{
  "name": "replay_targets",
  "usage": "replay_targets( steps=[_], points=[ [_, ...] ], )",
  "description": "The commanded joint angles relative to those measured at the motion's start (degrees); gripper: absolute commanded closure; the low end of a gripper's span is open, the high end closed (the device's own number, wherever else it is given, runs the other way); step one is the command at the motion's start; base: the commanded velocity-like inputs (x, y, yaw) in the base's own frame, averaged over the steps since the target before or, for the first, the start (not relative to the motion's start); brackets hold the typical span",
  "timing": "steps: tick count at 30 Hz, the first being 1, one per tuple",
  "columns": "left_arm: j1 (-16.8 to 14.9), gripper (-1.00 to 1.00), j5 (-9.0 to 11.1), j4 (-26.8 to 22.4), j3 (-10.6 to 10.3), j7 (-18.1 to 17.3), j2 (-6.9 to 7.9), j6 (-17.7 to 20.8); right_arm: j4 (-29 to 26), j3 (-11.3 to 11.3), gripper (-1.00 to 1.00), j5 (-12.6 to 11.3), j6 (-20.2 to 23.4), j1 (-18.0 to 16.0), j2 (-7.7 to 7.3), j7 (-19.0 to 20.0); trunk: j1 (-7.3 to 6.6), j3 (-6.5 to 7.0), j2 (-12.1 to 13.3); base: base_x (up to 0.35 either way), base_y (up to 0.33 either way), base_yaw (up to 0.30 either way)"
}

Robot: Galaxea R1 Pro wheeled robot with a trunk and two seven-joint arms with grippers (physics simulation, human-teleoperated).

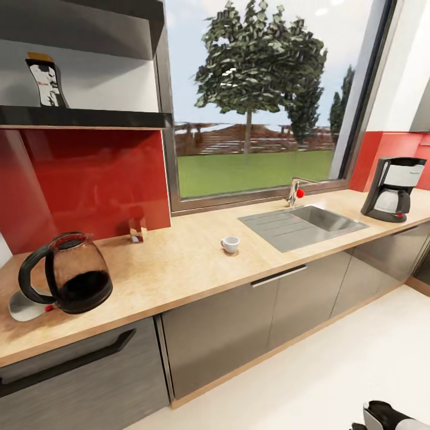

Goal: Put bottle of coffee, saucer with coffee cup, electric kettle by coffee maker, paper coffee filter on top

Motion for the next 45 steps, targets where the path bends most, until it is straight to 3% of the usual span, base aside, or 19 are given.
replay_targets(
  steps=[1,5,8,12,15,17,20,26,34,45],
  points=[
    [0.0,-1.00,-0.3,-0.1,-0.2,0.4,-0.01,0.0,0.1,-0.2,1.00,-0.2,-1.2,1.3,0.83,-0.4,0.00,-0.04,0.0,0.000,0.000,0.000],
    [0.0,-1.00,-0.1,0.0,-0.3,0.7,-0.03,0.1,0.1,-0.2,1.00,-0.1,-5.6,5.5,2.98,-0.3,0.00,-0.04,0.0,0.000,0.000,0.000],
    [0.0,-1.00,0.2,0.1,-0.2,0.8,-0.03,0.1,0.1,-0.2,1.00,-0.1,-8.8,7.5,3.73,0.7,0.00,-0.04,0.0,0.012,0.000,0.000],
    [0.0,-1.00,0.3,0.1,0.1,0.8,-0.07,0.0,0.1,-0.2,1.00,0.0,-11.5,9.9,3.84,4.9,0.00,-0.04,0.0,0.127,-0.002,0.000],
    [0.0,-1.00,0.3,0.1,0.1,0.8,-0.49,0.0,0.1,-0.2,1.00,0.0,-15.3,11.9,3.60,11.6,0.00,-0.04,0.0,0.260,-0.066,0.000],
    [0.0,-1.00,0.3,0.2,0.1,0.8,-0.69,0.0,0.1,-0.1,1.00,0.4,-17.5,13.0,4.05,13.8,0.00,-0.04,0.0,0.292,-0.105,0.000],
    [0.0,-1.00,0.3,0.2,0.1,0.8,-0.79,0.0,0.1,-0.1,1.00,2.9,-21.2,15.9,5.82,14.9,0.00,-0.04,0.0,0.298,-0.124,0.000],
    [0.0,-1.00,-0.3,0.4,-0.5,0.8,-1.62,-0.3,0.1,-0.1,1.00,4.8,-24.7,18.3,7.26,13.5,0.00,-0.04,0.0,0.224,-0.208,0.000],
    [0.0,-1.00,-0.6,0.4,-0.8,0.8,-2.20,-0.3,0.1,-0.1,1.00,4.7,-25.5,18.4,7.04,8.5,0.00,-0.04,0.0,0.085,-0.316,0.000],
    [0.0,-1.00,-0.6,0.5,-0.9,0.8,-2.23,-0.3,0.1,-0.2,1.00,4.7,-26.3,18.4,6.80,6.1,0.00,-0.04,0.0,0.077,-0.321,0.124]
  ],
)
